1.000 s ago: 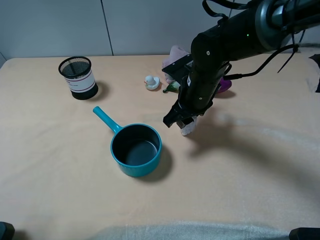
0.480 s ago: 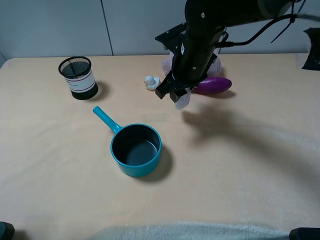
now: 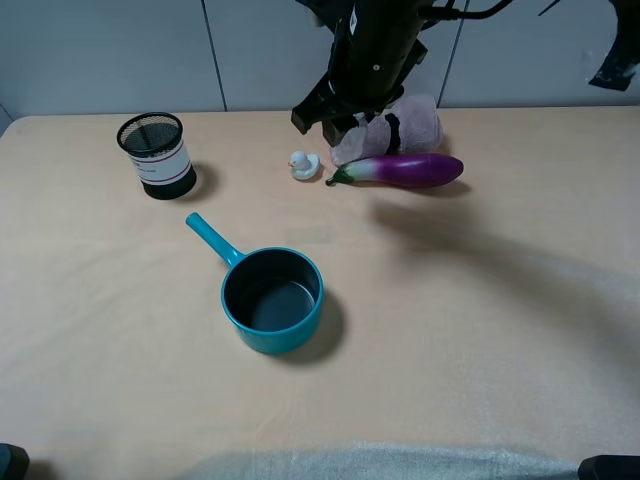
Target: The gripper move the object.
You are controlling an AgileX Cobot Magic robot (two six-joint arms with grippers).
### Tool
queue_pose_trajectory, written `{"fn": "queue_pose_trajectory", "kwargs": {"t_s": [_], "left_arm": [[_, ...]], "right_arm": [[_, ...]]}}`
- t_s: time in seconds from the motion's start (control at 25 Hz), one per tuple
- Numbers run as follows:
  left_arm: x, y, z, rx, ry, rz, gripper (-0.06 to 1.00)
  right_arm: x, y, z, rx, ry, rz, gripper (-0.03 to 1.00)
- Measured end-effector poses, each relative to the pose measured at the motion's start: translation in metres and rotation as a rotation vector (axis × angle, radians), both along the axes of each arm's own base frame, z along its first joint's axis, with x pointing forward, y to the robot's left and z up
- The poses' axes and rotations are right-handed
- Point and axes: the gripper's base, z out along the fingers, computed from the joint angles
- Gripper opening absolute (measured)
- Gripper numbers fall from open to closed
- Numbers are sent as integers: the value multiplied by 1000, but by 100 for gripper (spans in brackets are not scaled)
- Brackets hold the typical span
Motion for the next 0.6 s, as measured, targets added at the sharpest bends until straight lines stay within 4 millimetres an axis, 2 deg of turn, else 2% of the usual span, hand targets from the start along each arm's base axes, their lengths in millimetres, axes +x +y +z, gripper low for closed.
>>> {"fn": "queue_pose_trajectory", "kwargs": {"t_s": [0.24,0.6], "left_arm": [[0,0,0,0,0,0,75],[0,0,0,0,0,0,75]], "right_arm": [[5,3,21,8,-20,-3,34],[3,5,21,8,-6,-2,34]]}}
